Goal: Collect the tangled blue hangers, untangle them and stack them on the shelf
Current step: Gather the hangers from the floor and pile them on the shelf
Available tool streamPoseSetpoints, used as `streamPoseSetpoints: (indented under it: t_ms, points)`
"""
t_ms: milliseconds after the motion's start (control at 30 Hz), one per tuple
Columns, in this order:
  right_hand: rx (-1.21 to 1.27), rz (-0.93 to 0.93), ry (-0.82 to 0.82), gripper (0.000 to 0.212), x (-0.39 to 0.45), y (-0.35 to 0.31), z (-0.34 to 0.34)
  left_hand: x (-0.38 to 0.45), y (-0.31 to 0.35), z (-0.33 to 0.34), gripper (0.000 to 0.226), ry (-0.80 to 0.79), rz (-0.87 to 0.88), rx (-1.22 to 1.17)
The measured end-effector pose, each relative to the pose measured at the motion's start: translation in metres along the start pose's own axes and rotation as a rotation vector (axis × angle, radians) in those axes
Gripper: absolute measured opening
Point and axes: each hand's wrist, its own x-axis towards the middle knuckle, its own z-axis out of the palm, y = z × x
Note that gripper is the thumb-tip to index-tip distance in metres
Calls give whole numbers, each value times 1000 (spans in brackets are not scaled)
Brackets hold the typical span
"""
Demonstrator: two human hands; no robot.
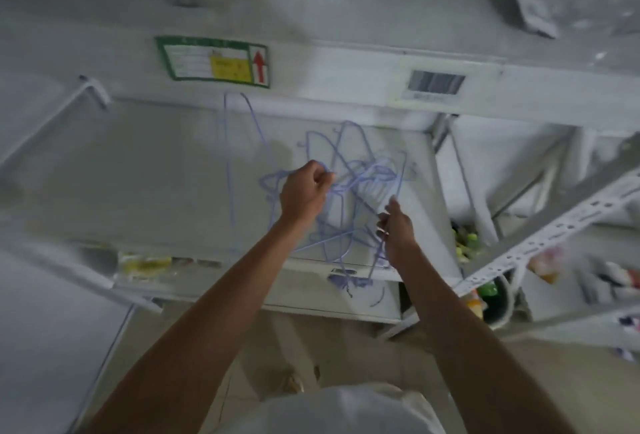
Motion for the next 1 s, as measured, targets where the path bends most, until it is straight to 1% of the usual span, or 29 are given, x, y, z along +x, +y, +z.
streamPoseSetpoints:
  t_ms: [67, 133, 233, 300, 367, 400, 467, 500, 533, 600, 667, 767, 833, 900, 1000]
  points:
    - [-13, 26, -14, 38, -3, -3, -10, 9, -11, 16, 21, -77, 22, 105]
    - [-26, 27, -21, 37, -4, -7, -20, 14, -17, 30, 22, -93, 18, 196]
    - [62, 7, -18, 43, -5, -9, -32, 15, -9, 50, 24, -152, -9, 161]
    - [110, -7, -20, 55, -1, -9, -37, 18, 1, 66, 29, -251, 31, 150]
    - [84, -11, -22, 70, 1, -8, -37, 22, 13, 77, 36, -400, 68, 134]
    - [60, -22, -26, 73, 0, -8, -36, 24, 17, 81, 38, -475, 77, 128]
    - [27, -67, -35, 71, -4, -5, -34, 25, 18, 86, 34, -588, 45, 136]
    - [4, -103, -23, 69, -5, -1, -36, 24, 15, 86, 33, -617, 14, 139]
    - [-25, -137, -6, 66, -6, 6, -38, 22, 11, 86, 36, -628, -15, 134]
    - [-88, -179, 16, 61, -9, 21, -41, 14, 1, 80, 46, -619, -28, 131]
    - [-214, -219, 17, 56, -10, 38, -40, 3, -16, 72, 52, -563, 20, 219]
    - [-675, -363, 56, 56, -12, 53, -34, -22, -50, 54, 58, -395, 196, 586]
    - [-930, -515, 58, 57, -12, 55, -27, -43, -65, 41, 65, -342, 200, 721]
    - [-1031, -644, -11, 56, -10, 51, -15, -61, -75, 29, 69, -331, 164, 786]
    - [-1144, -814, -193, 57, -12, 46, 9, -88, -84, 12, 72, -326, 53, 854]
